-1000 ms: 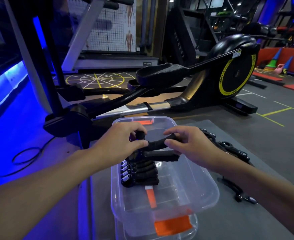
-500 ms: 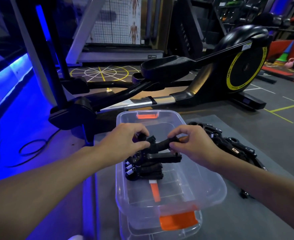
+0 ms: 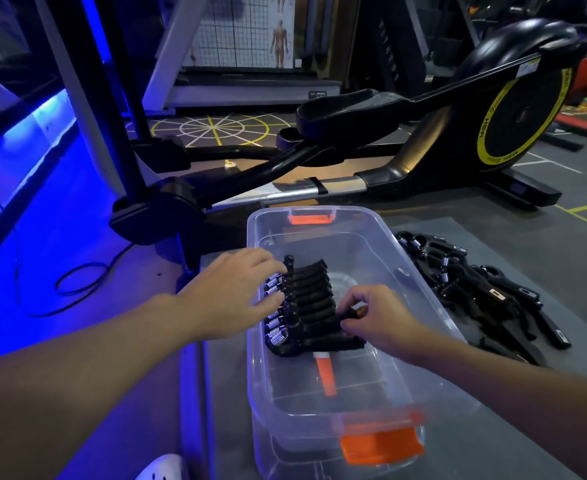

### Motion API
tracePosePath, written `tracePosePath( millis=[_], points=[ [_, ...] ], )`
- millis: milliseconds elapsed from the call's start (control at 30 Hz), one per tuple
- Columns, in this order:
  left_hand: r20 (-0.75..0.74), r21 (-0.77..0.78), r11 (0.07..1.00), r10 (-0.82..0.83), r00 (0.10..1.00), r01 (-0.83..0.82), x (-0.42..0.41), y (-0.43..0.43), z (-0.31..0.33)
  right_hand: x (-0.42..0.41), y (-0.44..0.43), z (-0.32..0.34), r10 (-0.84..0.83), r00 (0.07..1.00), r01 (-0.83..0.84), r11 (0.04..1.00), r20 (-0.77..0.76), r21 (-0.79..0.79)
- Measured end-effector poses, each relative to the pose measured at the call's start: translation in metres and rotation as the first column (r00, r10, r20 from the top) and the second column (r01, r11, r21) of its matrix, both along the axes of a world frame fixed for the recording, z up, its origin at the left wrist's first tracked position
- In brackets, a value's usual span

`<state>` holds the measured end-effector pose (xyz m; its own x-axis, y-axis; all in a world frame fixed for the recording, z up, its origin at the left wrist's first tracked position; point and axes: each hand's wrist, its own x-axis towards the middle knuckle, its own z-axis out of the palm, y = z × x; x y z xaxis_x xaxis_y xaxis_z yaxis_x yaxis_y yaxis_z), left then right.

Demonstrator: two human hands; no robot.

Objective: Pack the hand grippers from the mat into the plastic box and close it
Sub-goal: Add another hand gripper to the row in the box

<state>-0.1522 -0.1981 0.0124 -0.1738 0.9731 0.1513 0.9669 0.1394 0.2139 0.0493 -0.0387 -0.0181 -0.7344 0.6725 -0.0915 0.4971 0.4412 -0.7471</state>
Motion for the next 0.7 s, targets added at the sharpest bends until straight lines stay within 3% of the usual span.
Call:
tracePosePath(
  millis=[267,467,700],
  points=[
    [-0.082,-0.187,0.982,-0.029,0.996,0.013,-0.007,-0.014,-0.017,-0.016,0.005,-0.036,0.002,0.996,-0.003,1.000,0.089,0.020],
    [-0.030,-0.191,0.981,-0.042,0.999,0.036,-0.010,-0.015,-0.021,-0.024,0.016,-0.055,-0.020,0.992,0.024,0.999,0.123,-0.035],
    [-0.013,-0.185,0.982,-0.045,0.999,0.042,-0.009,-0.015,-0.024,-0.027,0.025,-0.075,0.040,0.986,-0.052,0.996,0.164,0.074]
  ],
)
